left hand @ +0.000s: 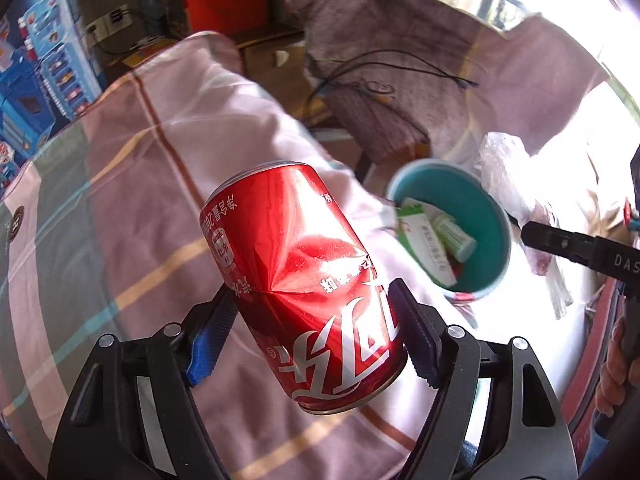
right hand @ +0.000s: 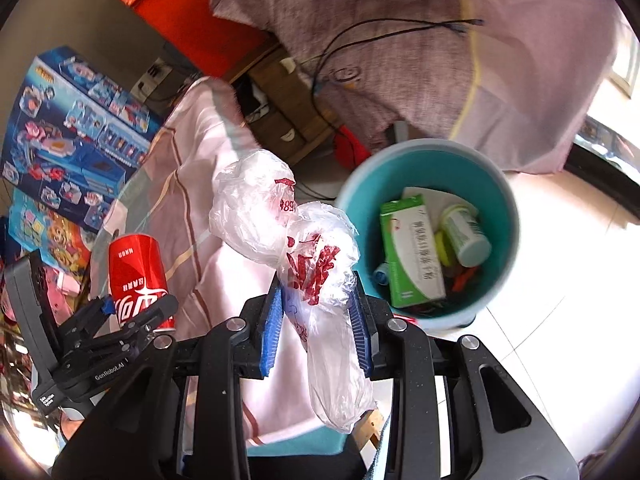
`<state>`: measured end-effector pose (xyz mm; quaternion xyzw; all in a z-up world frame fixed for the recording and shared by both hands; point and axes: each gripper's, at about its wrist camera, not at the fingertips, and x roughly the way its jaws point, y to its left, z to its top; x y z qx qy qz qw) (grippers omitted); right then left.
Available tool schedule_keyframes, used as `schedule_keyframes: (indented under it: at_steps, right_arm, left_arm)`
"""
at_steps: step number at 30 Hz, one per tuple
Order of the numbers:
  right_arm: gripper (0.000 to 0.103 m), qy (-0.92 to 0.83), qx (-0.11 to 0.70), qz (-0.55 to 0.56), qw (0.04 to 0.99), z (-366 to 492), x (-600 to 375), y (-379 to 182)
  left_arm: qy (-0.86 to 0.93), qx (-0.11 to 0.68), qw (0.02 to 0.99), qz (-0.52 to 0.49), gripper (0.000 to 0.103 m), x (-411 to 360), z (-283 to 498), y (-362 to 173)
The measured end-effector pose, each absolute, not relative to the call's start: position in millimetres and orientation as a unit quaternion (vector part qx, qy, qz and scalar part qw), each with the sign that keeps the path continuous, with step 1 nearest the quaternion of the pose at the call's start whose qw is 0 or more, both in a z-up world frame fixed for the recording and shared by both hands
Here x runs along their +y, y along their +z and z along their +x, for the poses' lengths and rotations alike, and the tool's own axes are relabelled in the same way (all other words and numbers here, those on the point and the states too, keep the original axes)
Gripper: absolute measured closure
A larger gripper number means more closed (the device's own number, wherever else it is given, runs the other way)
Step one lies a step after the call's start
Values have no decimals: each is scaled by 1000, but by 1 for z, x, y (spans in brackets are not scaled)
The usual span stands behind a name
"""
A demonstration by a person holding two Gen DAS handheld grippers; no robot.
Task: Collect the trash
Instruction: 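Carry the red can and plastic bag over the teal bin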
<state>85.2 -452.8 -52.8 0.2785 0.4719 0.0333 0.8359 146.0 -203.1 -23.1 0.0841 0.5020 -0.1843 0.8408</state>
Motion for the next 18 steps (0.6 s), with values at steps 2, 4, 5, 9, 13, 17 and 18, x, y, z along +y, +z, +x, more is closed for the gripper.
schedule_keyframes:
  at_steps: [2, 4, 5, 9, 13, 17, 18]
  right_arm:
    - [73, 24, 467, 285, 836, 75, -467, -56]
    - [73, 17, 466, 293, 835, 67, -479, -59]
    - [73, 14, 465, 295, 835, 65, -484, -60]
    - [73, 0, 461, 308, 832, 61, -505, -65]
    - [73, -9, 460, 320, 829, 64, -520, -70]
    - [73, -12, 464, 325, 824, 71, -528, -77]
    - [73, -13, 466, 326, 822, 74, -529, -78]
  left_arm:
    - [-193, 500, 839, 91, 27, -214, 139, -24]
    - [-204, 500, 836, 95, 27, -224, 134, -26]
    - [-210, 500, 834, 97, 27, -230, 132, -27]
    - [-233, 499, 827, 111, 27, -258, 126, -32]
    - [-256, 491, 822, 130, 27, -283, 122, -33]
    - [-275, 488, 817, 138, 27, -302, 125, -35]
    - [-279, 486, 816, 139, 27, -305, 126, -36]
